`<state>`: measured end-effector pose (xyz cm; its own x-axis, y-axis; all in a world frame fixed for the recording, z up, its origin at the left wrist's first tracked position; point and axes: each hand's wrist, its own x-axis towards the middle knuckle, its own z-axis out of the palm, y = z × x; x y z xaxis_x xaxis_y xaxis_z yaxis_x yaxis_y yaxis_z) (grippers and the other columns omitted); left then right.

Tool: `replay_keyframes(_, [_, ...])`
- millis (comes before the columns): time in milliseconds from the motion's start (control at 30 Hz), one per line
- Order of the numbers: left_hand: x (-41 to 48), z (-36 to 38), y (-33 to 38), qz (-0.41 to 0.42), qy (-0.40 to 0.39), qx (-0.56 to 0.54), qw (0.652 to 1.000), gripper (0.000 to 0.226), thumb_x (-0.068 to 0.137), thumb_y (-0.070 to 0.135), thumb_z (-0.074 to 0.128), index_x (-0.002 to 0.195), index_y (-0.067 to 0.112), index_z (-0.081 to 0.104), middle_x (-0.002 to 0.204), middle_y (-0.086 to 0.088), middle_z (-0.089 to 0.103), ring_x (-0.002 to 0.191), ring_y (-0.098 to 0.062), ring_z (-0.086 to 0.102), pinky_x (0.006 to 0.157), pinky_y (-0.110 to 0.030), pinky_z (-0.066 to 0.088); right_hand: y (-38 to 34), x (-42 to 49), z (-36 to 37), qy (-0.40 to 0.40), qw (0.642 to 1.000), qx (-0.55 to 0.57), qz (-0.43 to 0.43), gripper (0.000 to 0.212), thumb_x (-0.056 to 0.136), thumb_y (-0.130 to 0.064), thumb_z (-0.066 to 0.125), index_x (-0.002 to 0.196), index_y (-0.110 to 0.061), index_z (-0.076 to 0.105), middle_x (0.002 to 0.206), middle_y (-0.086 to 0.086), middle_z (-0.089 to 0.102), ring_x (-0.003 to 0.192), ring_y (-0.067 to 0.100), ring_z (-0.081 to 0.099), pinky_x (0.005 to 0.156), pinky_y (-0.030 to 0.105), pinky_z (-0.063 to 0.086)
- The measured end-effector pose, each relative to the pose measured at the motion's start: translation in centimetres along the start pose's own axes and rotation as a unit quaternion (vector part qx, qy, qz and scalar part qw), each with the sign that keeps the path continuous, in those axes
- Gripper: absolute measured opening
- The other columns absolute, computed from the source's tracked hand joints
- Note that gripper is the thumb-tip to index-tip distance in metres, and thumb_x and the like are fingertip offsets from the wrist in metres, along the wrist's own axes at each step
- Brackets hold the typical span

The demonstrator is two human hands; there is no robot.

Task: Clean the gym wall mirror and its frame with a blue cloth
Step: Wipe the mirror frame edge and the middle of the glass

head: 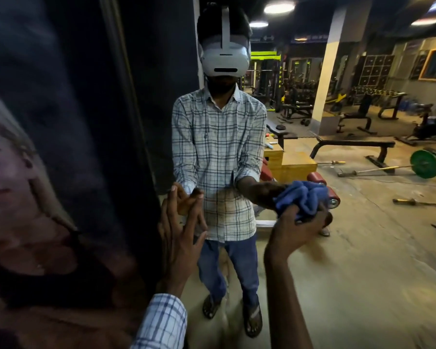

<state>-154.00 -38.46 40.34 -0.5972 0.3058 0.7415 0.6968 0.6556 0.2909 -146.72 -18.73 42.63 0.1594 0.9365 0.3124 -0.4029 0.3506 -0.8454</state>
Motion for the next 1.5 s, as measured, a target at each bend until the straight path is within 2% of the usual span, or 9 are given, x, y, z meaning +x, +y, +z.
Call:
replay_keyframes(167, [0.0, -0.3, -1.1, 0.021, 0.006, 0.004, 1.000, 0.099, 0.075, 0.025, 0.090, 0.158, 0.037, 0.037, 0.173, -0.011, 0.006, 0.156, -0.037, 0.018, 0.107, -0.058, 0.037, -1.8, -5.9, 2.2, -0.300, 0.923, -0.057, -0.234, 0.030, 0.090, -0.008, 0.065, 0.119, -0.011, 0.061, 0.119, 0.005, 0.053, 0.097, 0.017, 0.059, 0.070, 0.038, 0.055])
replay_keyframes(367, [-0.4, -1.4, -3.1, -0.001, 0.003, 0.014, 1.000, 0.106, 0.073, 0.024, 0.091, 0.159, 0.039, 0.031, 0.174, -0.010, 0.001, 0.159, -0.033, 0.011, 0.107, -0.060, 0.038, -2.4, -2.1, 1.8, -0.027, 0.999, 0.021, -0.015, 0.038, 0.085, -0.013, 0.063, 0.122, -0.024, 0.060, 0.119, 0.001, 0.063, 0.106, 0.014, 0.060, 0.094, 0.048, 0.054])
replay_keyframes(600, [-0.7, -1.5, -5.4, -0.009, 0.063, 0.037, 0.997, 0.083, 0.088, 0.019, 0.081, 0.158, 0.032, 0.039, 0.172, -0.014, 0.012, 0.155, -0.038, 0.022, 0.112, -0.056, 0.036, -2.9, -11.2, 5.1, -0.355, 0.901, -0.064, -0.242, 0.027, 0.095, -0.016, 0.062, 0.121, -0.009, 0.063, 0.122, 0.005, 0.052, 0.102, 0.023, 0.060, 0.075, 0.042, 0.055])
replay_keyframes(733, [-0.9, -2.1, -6.0, 0.001, 0.027, 0.047, 0.998, 0.092, 0.081, 0.020, 0.085, 0.160, 0.030, 0.038, 0.173, -0.013, 0.008, 0.156, -0.037, 0.020, 0.109, -0.058, 0.040, -0.5, -6.1, 1.0, -0.136, 0.978, -0.047, -0.152, 0.034, 0.088, 0.006, 0.062, 0.119, -0.007, 0.055, 0.112, 0.006, 0.052, 0.095, -0.004, 0.053, 0.075, 0.018, 0.047])
replay_keyframes(800, [-0.9, -2.1, -5.8, -0.003, 0.014, 0.050, 0.999, 0.098, 0.077, 0.019, 0.088, 0.160, 0.031, 0.037, 0.173, -0.014, 0.006, 0.157, -0.037, 0.018, 0.105, -0.059, 0.043, 0.9, -5.6, -1.0, -0.045, 0.995, -0.052, -0.067, 0.039, 0.088, 0.007, 0.060, 0.121, -0.014, 0.053, 0.112, -0.002, 0.054, 0.092, -0.007, 0.052, 0.079, 0.029, 0.051])
replay_keyframes(967, [-0.8, -1.7, -5.8, -0.006, 0.014, 0.047, 0.999, 0.103, 0.071, 0.016, 0.091, 0.159, 0.031, 0.038, 0.173, -0.014, 0.004, 0.157, -0.038, 0.015, 0.104, -0.061, 0.041, 3.5, -10.4, -2.0, -0.296, 0.939, -0.101, -0.145, 0.029, 0.091, -0.012, 0.064, 0.120, -0.014, 0.059, 0.116, -0.002, 0.056, 0.097, 0.016, 0.060, 0.070, 0.034, 0.054])
replay_keyframes(1233, [-0.9, -2.3, -6.2, 0.009, 0.051, -0.003, 0.999, 0.101, 0.073, 0.014, 0.089, 0.158, 0.030, 0.036, 0.172, -0.016, 0.007, 0.155, -0.040, 0.018, 0.115, -0.059, 0.034, 6.1, -10.6, -3.8, -0.042, 0.978, -0.060, 0.195, 0.038, 0.080, -0.036, 0.062, 0.117, -0.038, 0.052, 0.111, 0.004, 0.066, 0.101, 0.028, 0.068, 0.088, 0.059, 0.057])
replay_keyframes(1367, [-0.8, -3.4, -7.1, 0.002, 0.071, -0.029, 0.997, 0.100, 0.073, 0.012, 0.086, 0.159, 0.024, 0.036, 0.172, -0.015, 0.007, 0.154, -0.041, 0.021, 0.121, -0.052, 0.028, 2.4, -13.6, -1.3, -0.229, 0.973, -0.001, 0.028, 0.031, 0.085, 0.001, 0.065, 0.109, -0.018, 0.060, 0.099, -0.011, 0.065, 0.092, 0.015, 0.067, 0.078, 0.043, 0.060])
replay_keyframes(1500, [-0.6, -4.5, -7.7, -0.001, 0.063, -0.038, 0.997, 0.100, 0.070, 0.002, 0.079, 0.160, 0.017, 0.037, 0.173, -0.012, 0.008, 0.156, -0.036, 0.020, 0.126, -0.042, 0.021, 0.7, -10.5, 2.2, -0.201, 0.979, -0.025, -0.024, 0.027, 0.086, -0.016, 0.068, 0.109, -0.026, 0.060, 0.105, 0.002, 0.063, 0.097, 0.029, 0.061, 0.078, 0.057, 0.053])
